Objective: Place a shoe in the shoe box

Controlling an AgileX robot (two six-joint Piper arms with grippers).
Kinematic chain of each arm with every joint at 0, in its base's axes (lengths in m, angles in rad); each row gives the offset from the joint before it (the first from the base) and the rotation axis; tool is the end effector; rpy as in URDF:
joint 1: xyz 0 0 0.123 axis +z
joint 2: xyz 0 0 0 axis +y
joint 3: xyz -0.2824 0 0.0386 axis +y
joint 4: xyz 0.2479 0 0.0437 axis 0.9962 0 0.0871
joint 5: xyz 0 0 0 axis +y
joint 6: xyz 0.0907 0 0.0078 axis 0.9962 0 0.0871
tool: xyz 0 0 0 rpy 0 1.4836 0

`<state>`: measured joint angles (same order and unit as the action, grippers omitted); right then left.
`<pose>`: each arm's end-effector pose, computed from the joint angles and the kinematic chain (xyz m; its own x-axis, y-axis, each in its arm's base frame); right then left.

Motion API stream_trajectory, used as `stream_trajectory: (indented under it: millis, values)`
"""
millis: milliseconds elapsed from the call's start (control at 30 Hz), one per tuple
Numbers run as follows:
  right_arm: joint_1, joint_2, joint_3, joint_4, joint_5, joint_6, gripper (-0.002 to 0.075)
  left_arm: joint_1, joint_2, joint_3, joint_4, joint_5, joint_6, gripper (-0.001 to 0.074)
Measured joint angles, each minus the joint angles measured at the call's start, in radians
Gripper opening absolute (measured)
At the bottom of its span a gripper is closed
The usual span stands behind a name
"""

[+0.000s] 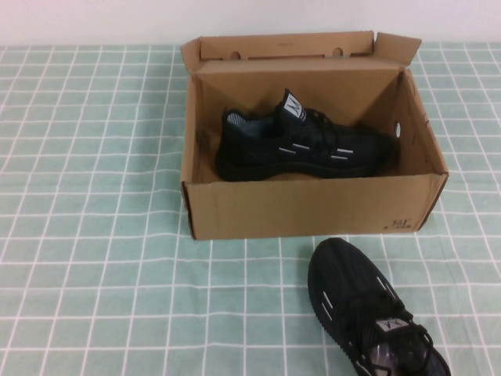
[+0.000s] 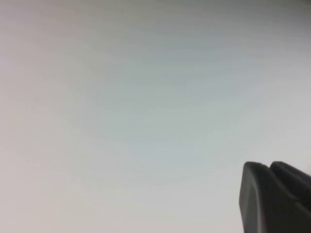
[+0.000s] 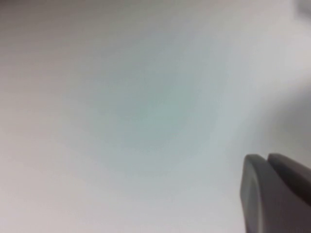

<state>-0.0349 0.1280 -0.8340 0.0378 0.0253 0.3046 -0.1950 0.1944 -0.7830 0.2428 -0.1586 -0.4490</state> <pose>-0.0493 0.0018 0.4546 0.6654 0.3127 -0.6778 -0.2009 0.9495 0.2409 -0.0264 0.0017 0.4564 0.6626 -0.3423 -0.6661 0.3643 0.9244 -0.1127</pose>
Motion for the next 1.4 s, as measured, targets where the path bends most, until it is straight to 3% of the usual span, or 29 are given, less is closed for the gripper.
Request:
stream_trajectory:
  millis: [167, 367, 533, 767, 867, 1067, 1400]
  values:
    - [0.0, 0.11, -0.007, -0.048, 0.401, -0.046, -0.0008, 0.0, 0.04, 0.0, 0.0, 0.252, -0.006, 0.0]
    - [0.0, 0.126, 0.012, -0.06, 0.577, -0.102, -0.0008, 0.0, 0.043, 0.0, 0.008, 0.508, 0.027, 0.0]
    - [0.0, 0.142, 0.061, 0.184, 0.753, -0.136, -0.0008, 0.0, 0.048, 0.002, 0.01, 0.612, 0.029, 0.0]
    - [0.019, 0.336, 0.103, 0.651, 1.048, -0.498, -0.0008, 0.0, 0.048, 0.002, 0.01, 0.65, 0.033, 0.0]
    - [0.043, 0.457, 0.103, 0.755, 1.15, -0.594, -0.0008, 0.0, 0.052, 0.002, 0.01, 0.656, 0.033, 0.0]
    - [0.124, 0.553, 0.103, 0.768, 1.18, -0.709, -0.0008, 0.0, 0.086, 0.002, 0.01, 0.673, 0.033, 0.0]
    - [0.269, 0.578, 0.069, 0.67, 1.157, -0.671, -0.0006, 0.0, 0.147, 0.002, -0.022, 0.704, 0.033, 0.0]
